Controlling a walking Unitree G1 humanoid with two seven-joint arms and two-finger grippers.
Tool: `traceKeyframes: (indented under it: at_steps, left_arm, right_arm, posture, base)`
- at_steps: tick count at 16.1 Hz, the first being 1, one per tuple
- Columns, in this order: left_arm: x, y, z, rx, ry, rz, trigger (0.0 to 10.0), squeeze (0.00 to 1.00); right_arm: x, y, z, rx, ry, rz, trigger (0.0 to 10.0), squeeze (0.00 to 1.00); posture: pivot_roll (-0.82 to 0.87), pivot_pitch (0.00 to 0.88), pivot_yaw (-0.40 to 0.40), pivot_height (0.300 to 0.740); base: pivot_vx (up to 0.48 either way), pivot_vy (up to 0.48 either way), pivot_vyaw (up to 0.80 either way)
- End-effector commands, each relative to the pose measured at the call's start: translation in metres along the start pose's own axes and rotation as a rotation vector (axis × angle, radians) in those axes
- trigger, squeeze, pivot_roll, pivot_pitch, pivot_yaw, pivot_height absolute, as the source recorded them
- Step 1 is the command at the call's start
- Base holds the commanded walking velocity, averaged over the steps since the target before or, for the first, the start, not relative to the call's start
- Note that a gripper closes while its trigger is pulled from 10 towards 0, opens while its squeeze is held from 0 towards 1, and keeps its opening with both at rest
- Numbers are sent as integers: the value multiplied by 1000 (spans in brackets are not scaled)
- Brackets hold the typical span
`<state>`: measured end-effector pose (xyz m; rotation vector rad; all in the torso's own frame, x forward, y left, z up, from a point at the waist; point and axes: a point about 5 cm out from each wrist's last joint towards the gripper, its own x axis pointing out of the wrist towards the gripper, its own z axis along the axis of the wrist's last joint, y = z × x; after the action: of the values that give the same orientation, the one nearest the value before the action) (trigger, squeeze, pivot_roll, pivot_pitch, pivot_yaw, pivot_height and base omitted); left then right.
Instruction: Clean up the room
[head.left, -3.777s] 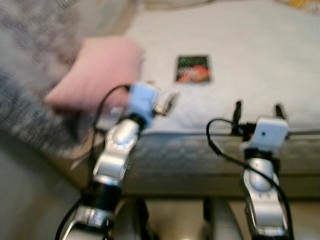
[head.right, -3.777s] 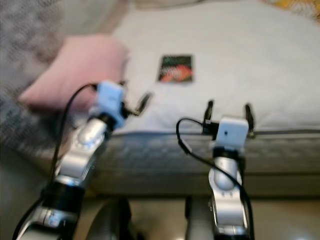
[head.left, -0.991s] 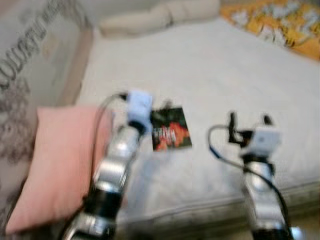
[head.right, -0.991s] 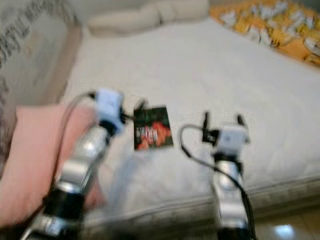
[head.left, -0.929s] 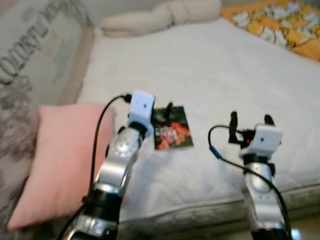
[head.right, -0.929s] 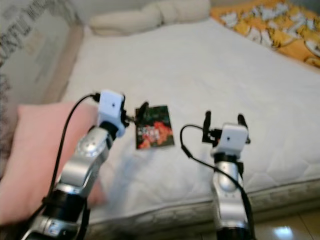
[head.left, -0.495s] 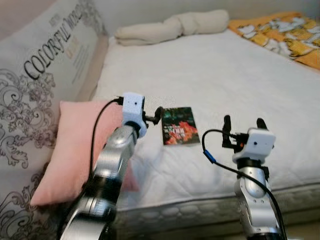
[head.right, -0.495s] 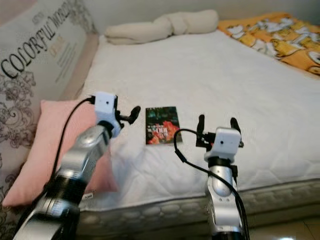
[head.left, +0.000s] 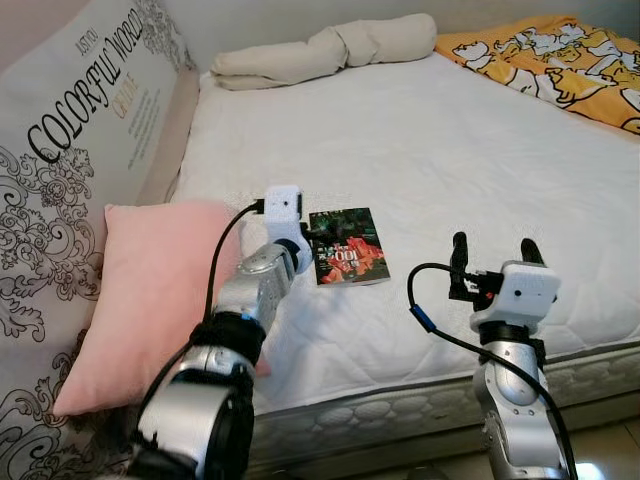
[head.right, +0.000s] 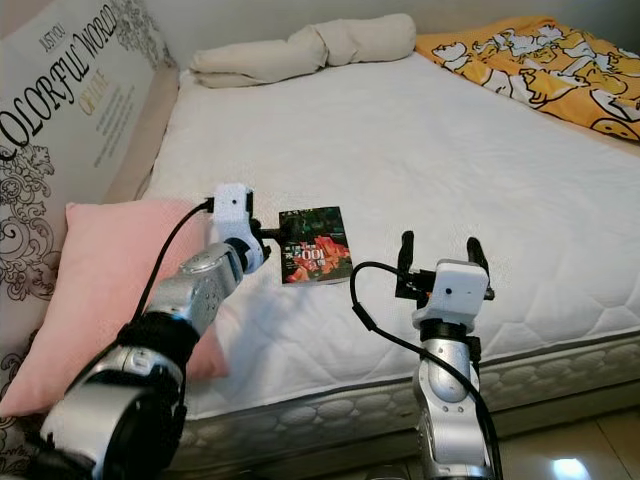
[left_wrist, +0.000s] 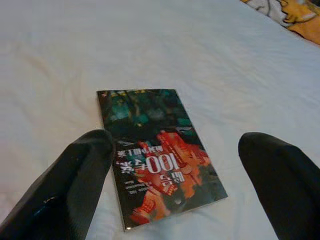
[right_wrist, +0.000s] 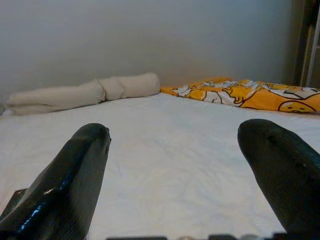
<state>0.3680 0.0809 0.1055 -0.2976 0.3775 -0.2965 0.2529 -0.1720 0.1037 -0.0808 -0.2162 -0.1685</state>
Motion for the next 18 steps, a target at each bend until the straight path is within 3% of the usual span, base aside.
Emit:
traceKeyframes:
  at_steps: [1, 6, 10, 15, 18]
  left_arm:
    - [2, 6, 7, -44, -10, 25, 10000, 0]
    - [6, 7, -3, -121, 25, 62, 10000, 0]
    - [6, 8, -14, -75, 70, 90, 10000, 0]
    - [5, 12, -21, -214, 99, 123, 10000, 0]
    - [3, 12, -36, -244, 153, 134, 10000, 0]
  right_arm:
    - [-1, 5, 3, 0, -3, 17, 10000, 153]
    - [-17, 3, 7, -22, 15, 43, 10000, 157]
    - [-26, 2, 12, -29, 31, 61, 10000, 153]
    - [-34, 1, 16, -29, 52, 73, 10000, 157]
    - [-38, 2, 18, -29, 66, 81, 10000, 153]
  posture:
    - [-198, 9, 138, 740]
    - [-250, 78, 120, 740]
    - [-273, 128, 105, 740]
    - [-289, 162, 97, 740]
    - [-288, 178, 86, 740]
  base:
    - [0, 0, 0]
    - [0, 0, 0]
    - [0, 0, 0]
    - [0, 0, 0]
    - [0, 0, 0]
